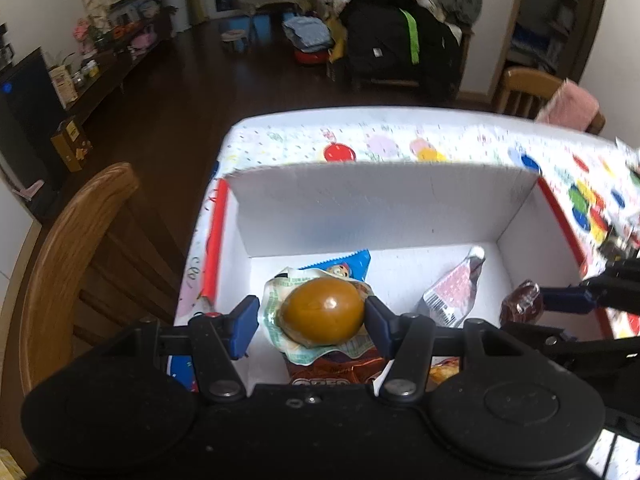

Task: Organize snacks
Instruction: 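Open the left tool to drop the egg candy while the right tool drops the roll, then move both tools back toward the candies on the table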

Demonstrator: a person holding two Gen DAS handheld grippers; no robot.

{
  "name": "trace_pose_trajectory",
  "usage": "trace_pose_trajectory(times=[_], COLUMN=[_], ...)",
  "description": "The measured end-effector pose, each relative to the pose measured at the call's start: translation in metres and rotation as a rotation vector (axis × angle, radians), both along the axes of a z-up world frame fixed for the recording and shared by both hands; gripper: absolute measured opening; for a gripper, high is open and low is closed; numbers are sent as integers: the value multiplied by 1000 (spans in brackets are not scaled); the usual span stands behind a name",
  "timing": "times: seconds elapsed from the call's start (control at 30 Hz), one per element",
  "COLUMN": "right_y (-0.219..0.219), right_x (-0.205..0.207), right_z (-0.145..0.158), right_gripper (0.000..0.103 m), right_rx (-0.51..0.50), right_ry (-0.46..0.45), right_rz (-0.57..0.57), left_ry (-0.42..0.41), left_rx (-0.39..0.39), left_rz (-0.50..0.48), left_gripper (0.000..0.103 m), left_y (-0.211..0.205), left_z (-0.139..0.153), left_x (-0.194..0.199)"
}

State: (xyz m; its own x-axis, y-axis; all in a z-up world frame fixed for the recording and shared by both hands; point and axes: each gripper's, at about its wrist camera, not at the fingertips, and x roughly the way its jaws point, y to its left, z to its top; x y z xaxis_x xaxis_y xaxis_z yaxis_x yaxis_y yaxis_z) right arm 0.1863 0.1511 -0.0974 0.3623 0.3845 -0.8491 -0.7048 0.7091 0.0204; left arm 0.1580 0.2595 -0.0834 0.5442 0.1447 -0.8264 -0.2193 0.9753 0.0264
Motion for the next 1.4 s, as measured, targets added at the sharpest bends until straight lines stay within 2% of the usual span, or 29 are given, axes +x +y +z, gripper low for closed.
trace_pose_trajectory(times=[0.27, 0.43, 0.77, 0.83, 0.9, 0.97, 1.1, 1.33, 1.4], right_y=[4, 5, 3, 1, -1, -4, -12, -32, -38], right_x=[1, 0, -2, -3, -5, -7, -10, -20, -24], right_z=[-10, -14, -12, -10, -7, -4, 3, 25, 32], right_gripper=[32, 32, 33, 37, 54, 62, 67, 73, 79], right_rx=[-23, -25, -6, 6, 21, 32, 52, 116, 129], right_ry=[22, 36, 42, 45, 41, 32, 34, 14, 10], right_rz=[9, 7, -7, -4, -6, -12, -28, -32, -35], left_ry=[73, 80, 92, 87, 76, 66, 45, -1, -20], left_rx=[16, 52, 42, 38, 40, 45, 42, 29, 24], left_rz=[-40, -61, -59, -56, -54, -58, -55, -52, -59], left_gripper=[55, 55, 57, 60, 66, 69, 78, 85, 88], left_y=[-8, -14, -20, -20, -22, -24, -27, -34, -36], left_z=[-20, -22, -24, -22, -19, -17, -11, 3, 9], left_x=[9, 8, 8, 7, 5, 2, -5, -22, -27])
